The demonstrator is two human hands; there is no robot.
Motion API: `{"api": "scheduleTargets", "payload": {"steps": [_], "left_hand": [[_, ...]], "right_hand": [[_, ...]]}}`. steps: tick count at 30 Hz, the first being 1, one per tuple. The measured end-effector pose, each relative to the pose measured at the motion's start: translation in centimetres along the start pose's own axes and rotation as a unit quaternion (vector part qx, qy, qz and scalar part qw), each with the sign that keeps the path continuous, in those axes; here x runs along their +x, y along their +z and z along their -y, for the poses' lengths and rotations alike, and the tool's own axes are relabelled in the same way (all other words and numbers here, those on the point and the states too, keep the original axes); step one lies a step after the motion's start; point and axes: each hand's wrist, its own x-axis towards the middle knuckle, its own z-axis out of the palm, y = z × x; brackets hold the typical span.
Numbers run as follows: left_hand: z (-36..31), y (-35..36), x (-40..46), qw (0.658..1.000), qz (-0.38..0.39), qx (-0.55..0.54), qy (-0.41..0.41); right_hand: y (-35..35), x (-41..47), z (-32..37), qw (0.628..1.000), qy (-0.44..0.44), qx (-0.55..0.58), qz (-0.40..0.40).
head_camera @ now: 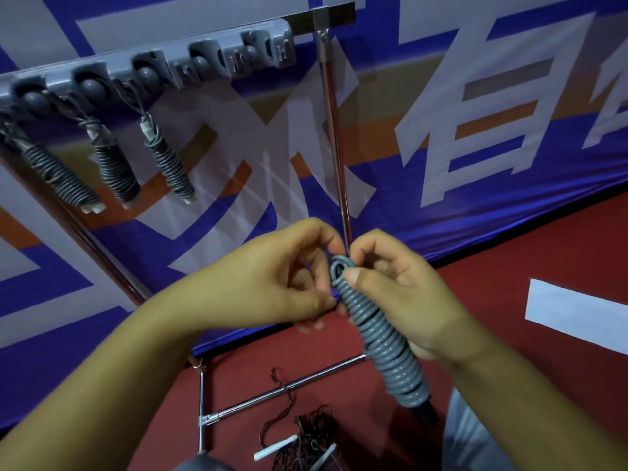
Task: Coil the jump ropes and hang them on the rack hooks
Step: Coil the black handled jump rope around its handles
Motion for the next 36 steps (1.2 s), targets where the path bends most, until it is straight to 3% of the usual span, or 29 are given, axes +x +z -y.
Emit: {"api": "scheduleTargets", "payload": {"steps": [4,9,14,26,32,36], "left_hand": [[0.0,-1.2,0.3,0.992,-0.024,0.117,0.05],[1.4,0.2,0.2,0.995,-0.074,0.012,0.07],[2.1,2.0,-0.2,0.986,-0.136,-0.011,0.094],[2.2,1.4,-0.2,0.993,-0.048,-0.104,-0.017],[1.9,1.0,-0.5,0.994,-0.001,-0.105,-0.012],[2.1,1.2,-0.6,0.994,-0.021,-0.109,-0.012]], "right_hand": [[0.0,0.1,0.9,0.986,0.101,0.121,0.061],[-0.3,0.0,1.4,0.956,0.182,0.218,0.081],[-0.1,-0.6,1.4,0.96,0.18,0.205,0.06],[-0.3,-1.2,0.7,0.958,0.212,0.168,0.095],[-0.4,-1.3,0.6,0.956,0.205,0.157,0.137],[-0.4,-1.3,0.5,0.952,0.21,0.172,0.143]]}}
